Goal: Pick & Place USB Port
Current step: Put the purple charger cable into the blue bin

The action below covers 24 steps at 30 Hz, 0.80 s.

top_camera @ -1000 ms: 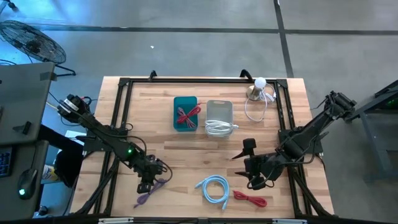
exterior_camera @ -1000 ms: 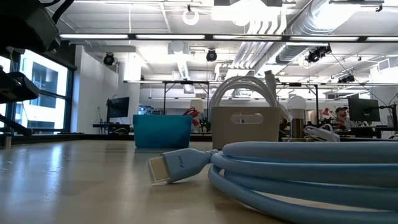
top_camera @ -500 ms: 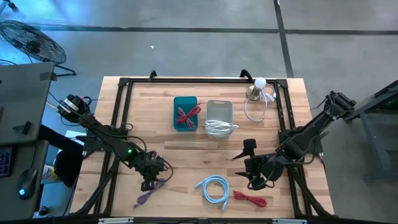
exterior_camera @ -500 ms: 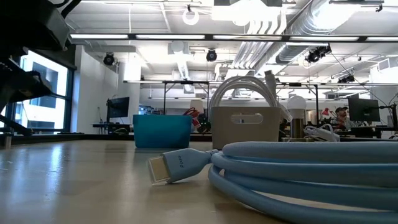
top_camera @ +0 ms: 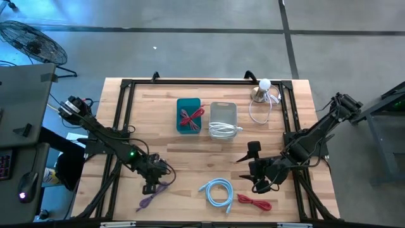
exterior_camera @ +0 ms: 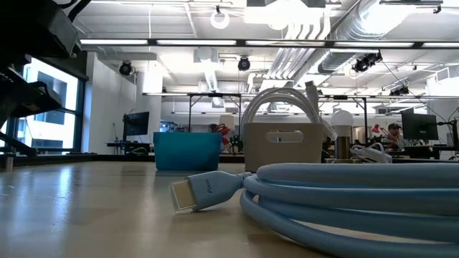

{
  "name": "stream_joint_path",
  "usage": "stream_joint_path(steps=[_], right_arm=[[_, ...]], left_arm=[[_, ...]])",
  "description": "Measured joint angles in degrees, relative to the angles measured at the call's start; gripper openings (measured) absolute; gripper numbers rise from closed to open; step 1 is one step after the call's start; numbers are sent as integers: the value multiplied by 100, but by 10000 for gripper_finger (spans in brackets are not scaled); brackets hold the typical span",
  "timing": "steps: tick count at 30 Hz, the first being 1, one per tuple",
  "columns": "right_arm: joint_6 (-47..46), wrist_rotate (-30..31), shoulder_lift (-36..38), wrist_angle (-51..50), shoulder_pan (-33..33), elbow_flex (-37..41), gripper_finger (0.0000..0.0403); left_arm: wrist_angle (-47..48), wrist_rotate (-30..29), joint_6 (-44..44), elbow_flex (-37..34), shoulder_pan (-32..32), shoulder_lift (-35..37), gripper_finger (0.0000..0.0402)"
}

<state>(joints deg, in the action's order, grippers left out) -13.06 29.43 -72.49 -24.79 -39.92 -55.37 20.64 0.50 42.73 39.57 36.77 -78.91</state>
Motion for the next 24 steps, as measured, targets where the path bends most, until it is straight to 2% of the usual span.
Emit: stream_joint_path(steps=[5, 11, 24], right_arm=[[2, 0, 2, 7, 0, 0, 261], [-44, 0, 0, 10, 0, 0, 261], [-46, 0, 0, 8, 0, 0, 261]], left_arm=[[89, -79, 109, 0, 2, 0, 143], [630, -100, 557, 0, 2, 0, 143], [136, 67, 216, 2, 85, 0, 143]])
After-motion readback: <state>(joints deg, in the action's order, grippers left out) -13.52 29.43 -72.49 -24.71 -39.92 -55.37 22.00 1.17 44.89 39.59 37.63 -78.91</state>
